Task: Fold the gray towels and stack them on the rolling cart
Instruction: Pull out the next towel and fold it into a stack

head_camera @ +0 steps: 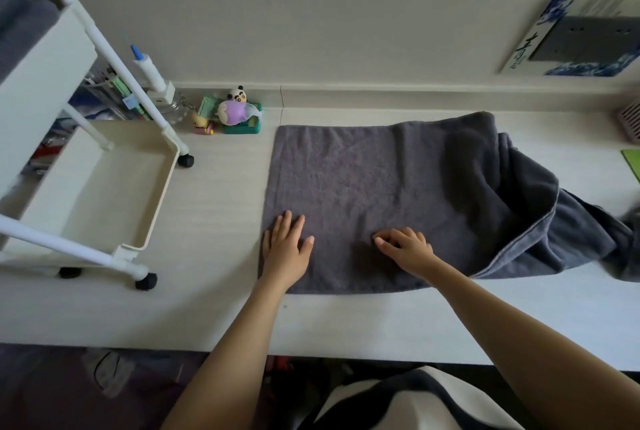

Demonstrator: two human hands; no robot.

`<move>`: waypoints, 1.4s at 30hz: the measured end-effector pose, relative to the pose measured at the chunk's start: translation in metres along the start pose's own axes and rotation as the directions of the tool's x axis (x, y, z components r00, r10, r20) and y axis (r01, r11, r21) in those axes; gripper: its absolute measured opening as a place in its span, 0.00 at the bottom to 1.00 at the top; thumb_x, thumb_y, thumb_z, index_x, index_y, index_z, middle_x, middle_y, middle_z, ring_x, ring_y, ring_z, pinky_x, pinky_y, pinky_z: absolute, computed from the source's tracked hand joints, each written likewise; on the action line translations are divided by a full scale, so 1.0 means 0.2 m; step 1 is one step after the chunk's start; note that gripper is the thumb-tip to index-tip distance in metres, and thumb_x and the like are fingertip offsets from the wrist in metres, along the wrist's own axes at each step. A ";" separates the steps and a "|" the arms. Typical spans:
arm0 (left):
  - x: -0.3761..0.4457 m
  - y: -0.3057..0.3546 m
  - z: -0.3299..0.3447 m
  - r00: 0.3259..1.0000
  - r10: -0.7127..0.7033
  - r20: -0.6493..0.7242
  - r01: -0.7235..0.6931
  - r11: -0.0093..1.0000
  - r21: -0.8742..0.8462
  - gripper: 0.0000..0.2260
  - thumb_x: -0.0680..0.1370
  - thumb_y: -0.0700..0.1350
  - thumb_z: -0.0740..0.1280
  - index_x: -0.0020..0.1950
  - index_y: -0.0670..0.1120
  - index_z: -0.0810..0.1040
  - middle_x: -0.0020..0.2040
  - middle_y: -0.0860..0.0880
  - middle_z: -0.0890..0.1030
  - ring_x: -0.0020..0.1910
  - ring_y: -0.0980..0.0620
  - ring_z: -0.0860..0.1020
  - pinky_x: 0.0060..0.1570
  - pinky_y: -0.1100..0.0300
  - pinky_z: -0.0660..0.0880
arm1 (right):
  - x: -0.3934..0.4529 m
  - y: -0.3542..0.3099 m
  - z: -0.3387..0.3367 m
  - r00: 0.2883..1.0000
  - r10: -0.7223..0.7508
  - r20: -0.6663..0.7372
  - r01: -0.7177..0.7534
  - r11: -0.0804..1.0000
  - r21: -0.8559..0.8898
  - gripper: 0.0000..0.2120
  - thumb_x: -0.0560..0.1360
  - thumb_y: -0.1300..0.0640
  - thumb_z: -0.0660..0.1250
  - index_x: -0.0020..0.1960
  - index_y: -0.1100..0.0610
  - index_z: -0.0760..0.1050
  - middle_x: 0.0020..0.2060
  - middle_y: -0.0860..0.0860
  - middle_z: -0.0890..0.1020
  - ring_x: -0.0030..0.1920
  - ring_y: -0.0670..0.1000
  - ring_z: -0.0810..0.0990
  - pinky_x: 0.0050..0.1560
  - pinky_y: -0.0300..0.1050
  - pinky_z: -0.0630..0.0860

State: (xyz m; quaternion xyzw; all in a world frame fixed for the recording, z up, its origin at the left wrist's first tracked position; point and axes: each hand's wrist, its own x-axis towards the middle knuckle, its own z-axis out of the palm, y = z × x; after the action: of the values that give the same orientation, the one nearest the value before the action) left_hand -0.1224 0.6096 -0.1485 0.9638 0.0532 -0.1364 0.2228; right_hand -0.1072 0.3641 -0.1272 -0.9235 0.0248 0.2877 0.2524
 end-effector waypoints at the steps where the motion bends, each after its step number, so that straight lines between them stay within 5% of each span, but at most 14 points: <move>1: -0.02 -0.04 0.01 1.000 -0.004 0.016 0.002 0.995 0.103 0.26 0.81 0.57 0.49 0.77 0.52 0.46 0.78 0.50 0.43 0.76 0.51 0.41 0.73 0.52 0.39 | -0.01 -0.03 0.01 1.000 -0.006 0.008 0.006 1.000 -0.006 0.18 0.79 0.40 0.53 0.64 0.44 0.71 0.67 0.52 0.67 0.68 0.58 0.61 0.69 0.58 0.55; 7: -0.11 -0.30 -0.05 0.997 -0.060 0.054 0.045 0.968 0.248 0.27 0.81 0.60 0.43 0.75 0.55 0.36 0.76 0.50 0.35 0.75 0.51 0.34 0.71 0.49 0.33 | -0.04 -0.20 0.17 0.995 -0.078 0.057 0.079 0.997 -0.007 0.18 0.78 0.40 0.54 0.65 0.42 0.70 0.67 0.51 0.68 0.67 0.57 0.63 0.68 0.56 0.58; 13: -0.14 -0.43 -0.14 0.990 -0.137 0.042 0.129 0.979 0.160 0.25 0.80 0.60 0.47 0.77 0.57 0.46 0.77 0.51 0.38 0.75 0.51 0.35 0.71 0.45 0.32 | -0.05 -0.28 0.26 0.978 -0.127 0.164 0.115 0.990 0.083 0.18 0.79 0.41 0.53 0.65 0.42 0.69 0.64 0.52 0.70 0.66 0.58 0.65 0.69 0.58 0.61; 16: -0.13 -0.35 -0.17 0.986 -0.167 0.022 0.163 0.979 0.125 0.26 0.80 0.60 0.48 0.77 0.54 0.50 0.78 0.47 0.41 0.76 0.49 0.37 0.70 0.45 0.31 | -0.08 -0.29 0.24 0.969 -0.179 0.172 0.144 0.970 0.197 0.17 0.80 0.47 0.55 0.66 0.48 0.72 0.62 0.52 0.74 0.63 0.54 0.70 0.68 0.50 0.64; 19: -0.14 -0.24 -0.16 0.991 -0.130 0.031 0.127 0.988 0.084 0.26 0.81 0.59 0.47 0.77 0.52 0.49 0.77 0.44 0.39 0.75 0.48 0.36 0.69 0.46 0.30 | -0.13 -0.25 0.19 0.984 -0.168 0.057 0.139 0.929 0.342 0.15 0.80 0.52 0.57 0.64 0.54 0.74 0.59 0.52 0.77 0.56 0.49 0.74 0.58 0.41 0.69; 26: -0.07 0.12 -0.04 0.994 0.031 0.103 -0.027 0.999 -0.033 0.25 0.81 0.57 0.50 0.77 0.51 0.52 0.78 0.46 0.44 0.76 0.49 0.41 0.71 0.47 0.33 | -0.22 0.00 0.00 0.946 -0.037 -0.322 0.165 0.911 0.378 0.11 0.78 0.57 0.61 0.57 0.53 0.78 0.49 0.49 0.80 0.48 0.47 0.77 0.50 0.39 0.71; 34: 0.01 0.83 0.11 0.937 0.347 0.030 -0.340 0.930 -0.139 0.18 0.81 0.51 0.56 0.69 0.46 0.69 0.69 0.47 0.70 0.69 0.47 0.67 0.68 0.54 0.59 | -0.38 0.47 -0.30 0.730 0.260 -0.632 0.085 0.883 0.462 0.07 0.77 0.59 0.62 0.51 0.54 0.79 0.43 0.47 0.75 0.46 0.48 0.75 0.48 0.42 0.70; 38: 0.02 1.20 0.18 0.901 0.434 0.006 -0.422 0.878 -0.225 0.17 0.81 0.49 0.57 0.68 0.45 0.70 0.67 0.46 0.71 0.66 0.46 0.69 0.66 0.53 0.63 | -0.40 0.74 -0.42 0.662 0.404 -0.631 0.026 0.829 0.558 0.09 0.77 0.54 0.64 0.55 0.56 0.76 0.53 0.52 0.74 0.43 0.47 0.75 0.49 0.43 0.72; 42: 0.06 1.51 0.28 0.895 0.444 -0.052 -0.438 0.848 -0.297 0.22 0.78 0.52 0.61 0.69 0.43 0.69 0.67 0.44 0.72 0.67 0.45 0.70 0.66 0.51 0.66 | -0.36 1.03 -0.51 0.670 0.457 -0.585 -0.049 0.814 0.579 0.16 0.76 0.52 0.66 0.61 0.57 0.74 0.59 0.57 0.73 0.43 0.50 0.76 0.53 0.46 0.74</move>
State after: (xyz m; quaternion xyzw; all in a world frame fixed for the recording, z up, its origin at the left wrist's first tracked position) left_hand -0.0743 0.3146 -0.0752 0.9035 -0.1511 -0.0811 0.3928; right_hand -0.1542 0.1283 -0.1087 -0.8444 0.3284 -0.0693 0.4176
